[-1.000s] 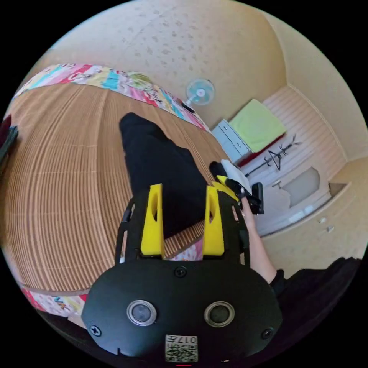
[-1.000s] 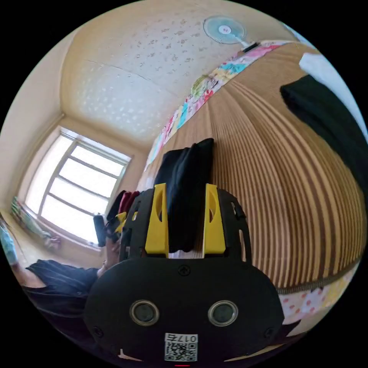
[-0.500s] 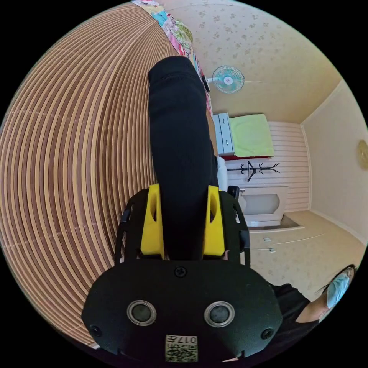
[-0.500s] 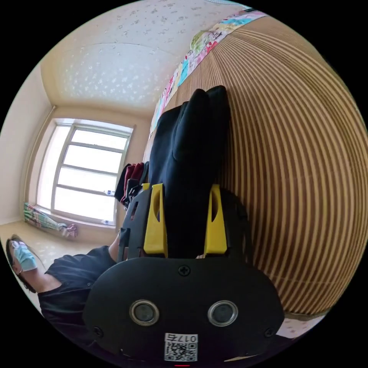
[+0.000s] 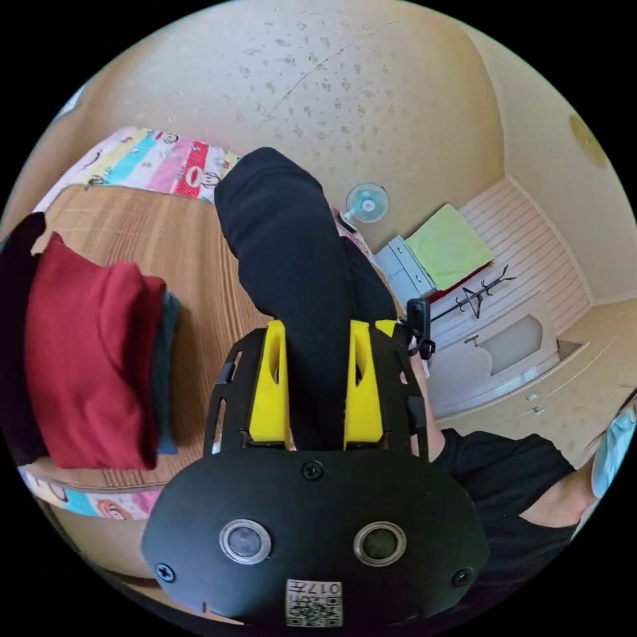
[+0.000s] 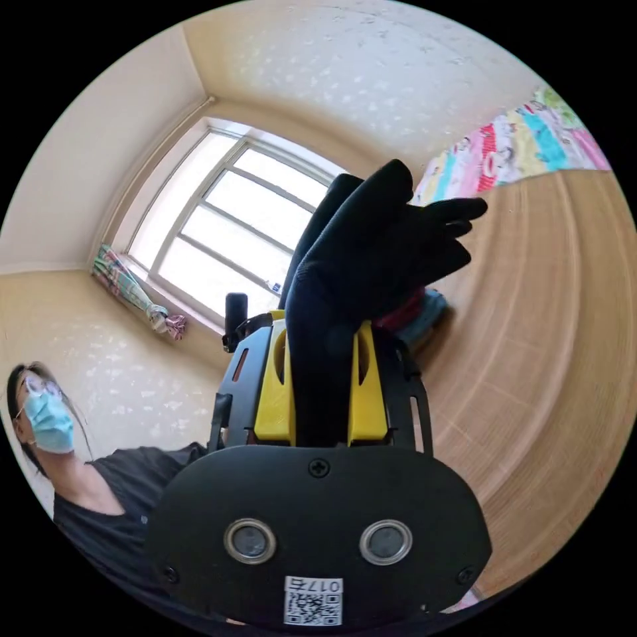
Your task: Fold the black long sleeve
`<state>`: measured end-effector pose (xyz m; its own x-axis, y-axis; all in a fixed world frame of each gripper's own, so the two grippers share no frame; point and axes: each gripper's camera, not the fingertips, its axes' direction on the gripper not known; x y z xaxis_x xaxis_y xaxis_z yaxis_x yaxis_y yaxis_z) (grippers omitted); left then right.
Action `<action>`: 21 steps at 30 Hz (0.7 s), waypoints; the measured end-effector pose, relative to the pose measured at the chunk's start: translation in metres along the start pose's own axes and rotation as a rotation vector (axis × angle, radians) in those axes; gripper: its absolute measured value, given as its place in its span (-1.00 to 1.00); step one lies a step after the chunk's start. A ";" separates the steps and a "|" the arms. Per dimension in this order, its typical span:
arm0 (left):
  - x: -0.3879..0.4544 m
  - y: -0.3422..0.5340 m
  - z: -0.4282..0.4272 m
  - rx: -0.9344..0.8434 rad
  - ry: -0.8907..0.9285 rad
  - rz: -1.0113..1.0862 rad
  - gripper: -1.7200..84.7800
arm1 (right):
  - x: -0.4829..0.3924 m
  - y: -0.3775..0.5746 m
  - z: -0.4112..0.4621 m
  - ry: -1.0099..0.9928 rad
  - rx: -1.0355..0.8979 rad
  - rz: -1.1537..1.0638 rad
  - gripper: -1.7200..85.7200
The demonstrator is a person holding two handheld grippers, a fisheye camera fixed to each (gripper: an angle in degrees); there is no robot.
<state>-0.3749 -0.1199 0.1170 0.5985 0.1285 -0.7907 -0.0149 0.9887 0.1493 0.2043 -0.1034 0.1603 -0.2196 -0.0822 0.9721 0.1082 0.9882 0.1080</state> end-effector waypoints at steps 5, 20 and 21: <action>-0.084 -0.018 -0.100 -0.004 -0.267 -0.179 -0.61 | 0.003 -0.023 0.165 0.047 0.026 0.196 -0.66; 0.045 0.145 -0.004 0.147 -0.238 0.098 -0.78 | 0.067 0.090 0.015 0.296 -0.299 0.111 -0.91; 0.056 0.155 0.027 0.102 -0.171 0.124 -0.88 | 0.074 0.101 -0.008 0.326 -0.273 0.146 -0.92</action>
<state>-0.3226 0.0383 0.1120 0.7244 0.2252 -0.6516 -0.0216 0.9521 0.3052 0.2067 -0.0107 0.2450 0.1293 -0.0242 0.9913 0.3770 0.9258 -0.0266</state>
